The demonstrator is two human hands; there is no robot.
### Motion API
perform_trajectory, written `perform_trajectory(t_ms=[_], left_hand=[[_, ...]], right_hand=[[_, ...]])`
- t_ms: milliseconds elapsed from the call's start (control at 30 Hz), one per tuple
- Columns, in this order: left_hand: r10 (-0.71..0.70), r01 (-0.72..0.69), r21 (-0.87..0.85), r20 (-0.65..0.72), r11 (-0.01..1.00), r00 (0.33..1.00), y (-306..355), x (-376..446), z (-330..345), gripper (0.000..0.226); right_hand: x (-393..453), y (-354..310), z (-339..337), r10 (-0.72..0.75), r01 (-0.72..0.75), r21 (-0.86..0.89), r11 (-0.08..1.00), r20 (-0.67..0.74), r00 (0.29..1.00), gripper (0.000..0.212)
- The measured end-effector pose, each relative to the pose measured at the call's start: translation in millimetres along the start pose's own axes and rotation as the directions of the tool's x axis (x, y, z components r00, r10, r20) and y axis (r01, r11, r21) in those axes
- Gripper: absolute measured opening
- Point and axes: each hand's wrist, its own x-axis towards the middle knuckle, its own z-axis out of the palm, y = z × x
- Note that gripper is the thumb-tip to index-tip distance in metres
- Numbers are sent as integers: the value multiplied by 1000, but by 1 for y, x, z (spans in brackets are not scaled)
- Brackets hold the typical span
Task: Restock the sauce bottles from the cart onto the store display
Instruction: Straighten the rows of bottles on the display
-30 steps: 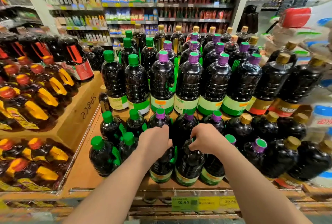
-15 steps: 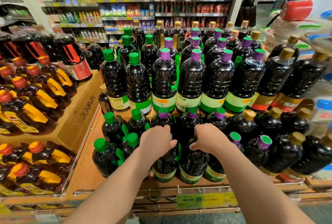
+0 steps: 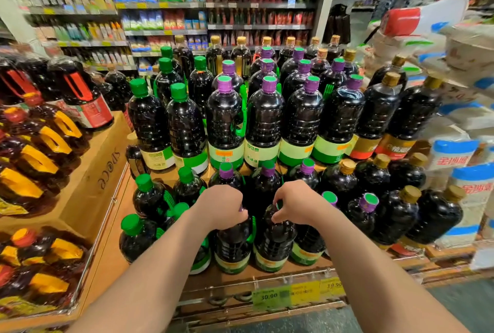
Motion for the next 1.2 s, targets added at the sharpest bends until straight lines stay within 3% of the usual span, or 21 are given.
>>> perform_trajectory(t_ms=[333, 533, 700, 767, 833, 967, 1067, 1200], left_hand=[[124, -124, -10, 61, 992, 990, 6, -8, -1, 38], [59, -57, -36, 66, 998, 996, 6, -9, -1, 39], [2, 25, -196, 139, 980, 990, -2, -16, -4, 55], [10, 33, -266, 158, 963, 987, -10, -24, -14, 64], [-39, 74, -300, 122, 951, 992, -23, -34, -26, 78], [-232, 232, -78, 8, 970, 973, -64, -60, -37, 61], [-313, 312, 57, 3, 948, 950, -92, -85, -37, 53], [-386, 384, 34, 99, 923, 917, -114, -105, -15, 49]], right_hand=[[-6, -5, 1, 11, -11, -97, 995, 5, 1000, 27], [-5, -9, -3, 19, -13, -142, 990, 39, 999, 25], [-2, -24, -13, 45, -10, -321, 947, 103, 994, 37], [-2, -35, -14, 51, -22, -377, 926, 68, 996, 31], [1, -51, -14, 1, -7, -358, 934, -18, 1000, 22], [16, -98, -8, -162, 120, -254, 960, -150, 975, 30], [26, -133, 3, -304, 270, -266, 925, -95, 948, 33], [36, -166, 22, -360, 357, -228, 906, 27, 932, 38]])
